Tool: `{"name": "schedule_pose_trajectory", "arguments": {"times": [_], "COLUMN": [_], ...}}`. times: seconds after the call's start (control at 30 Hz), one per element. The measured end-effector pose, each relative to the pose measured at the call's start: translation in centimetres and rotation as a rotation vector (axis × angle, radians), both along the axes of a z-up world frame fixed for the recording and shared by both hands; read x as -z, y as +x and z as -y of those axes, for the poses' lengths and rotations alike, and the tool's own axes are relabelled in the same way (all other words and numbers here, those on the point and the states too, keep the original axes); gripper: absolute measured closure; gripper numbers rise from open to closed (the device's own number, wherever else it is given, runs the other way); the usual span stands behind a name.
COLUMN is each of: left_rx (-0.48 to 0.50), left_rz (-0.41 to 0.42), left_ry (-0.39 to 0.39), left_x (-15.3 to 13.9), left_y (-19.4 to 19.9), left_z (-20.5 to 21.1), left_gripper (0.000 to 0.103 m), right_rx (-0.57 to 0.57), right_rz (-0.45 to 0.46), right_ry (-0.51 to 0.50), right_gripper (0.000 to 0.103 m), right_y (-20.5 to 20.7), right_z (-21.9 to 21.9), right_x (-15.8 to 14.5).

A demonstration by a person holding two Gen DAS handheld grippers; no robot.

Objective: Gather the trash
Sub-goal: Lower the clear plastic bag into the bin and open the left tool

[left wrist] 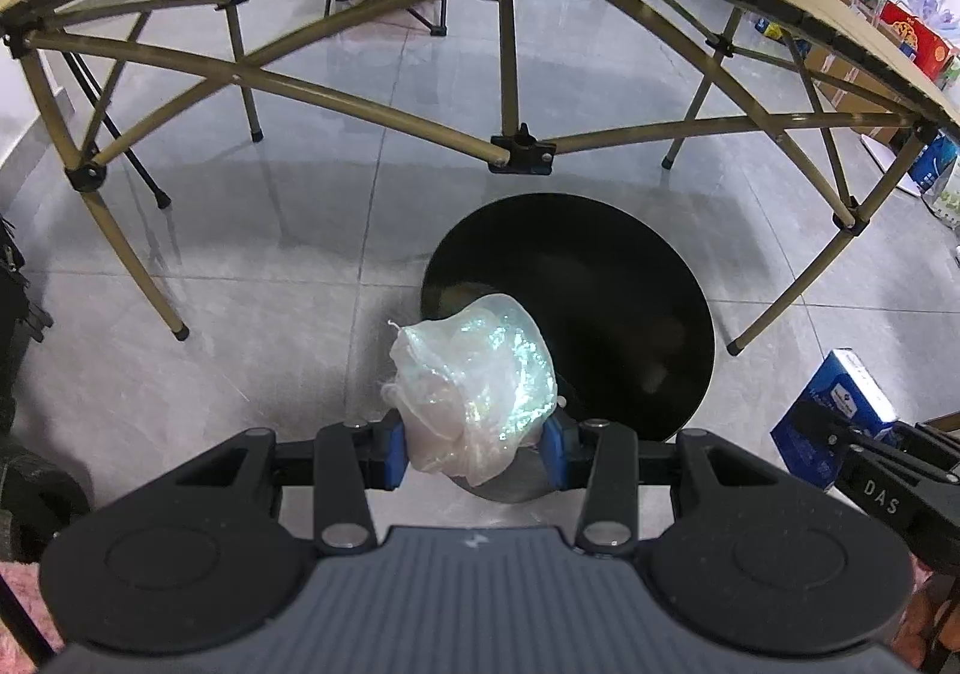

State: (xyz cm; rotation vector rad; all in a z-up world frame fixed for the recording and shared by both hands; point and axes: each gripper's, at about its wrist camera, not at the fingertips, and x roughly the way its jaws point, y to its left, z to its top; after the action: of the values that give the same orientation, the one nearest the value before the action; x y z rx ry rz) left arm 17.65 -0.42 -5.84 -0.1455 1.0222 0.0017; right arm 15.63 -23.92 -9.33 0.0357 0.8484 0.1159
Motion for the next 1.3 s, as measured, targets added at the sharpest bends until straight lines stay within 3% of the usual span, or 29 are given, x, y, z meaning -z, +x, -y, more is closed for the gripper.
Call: {"name": "schedule_pose_trajectory", "arguments": {"times": [0.33,1.13,1.3], "left_rx": [0.008,-0.011,-0.019], "left_rz": [-0.065,-0.127,-0.132], "left_ry": [-0.026,-0.015,-0.015], "left_x": [1.2,3.6,3.8], "left_y": [3.1,8.4,8.7], "left_z": [1.8,7.1,7.3], "left_gripper": [0.061,0.060,0.052], "right_rx": [0.045,0.170,0.177], "right_rz": [-0.020,-0.025,-0.032], "right_ry": [-0.001,0.028,0.031], "right_gripper": [0.080,0.080,0.080], "right_y": [1.7,4.0,4.2], "right_z": [1.0,5.0,5.2], "right_x": [1.1,2.9,3.1]}}
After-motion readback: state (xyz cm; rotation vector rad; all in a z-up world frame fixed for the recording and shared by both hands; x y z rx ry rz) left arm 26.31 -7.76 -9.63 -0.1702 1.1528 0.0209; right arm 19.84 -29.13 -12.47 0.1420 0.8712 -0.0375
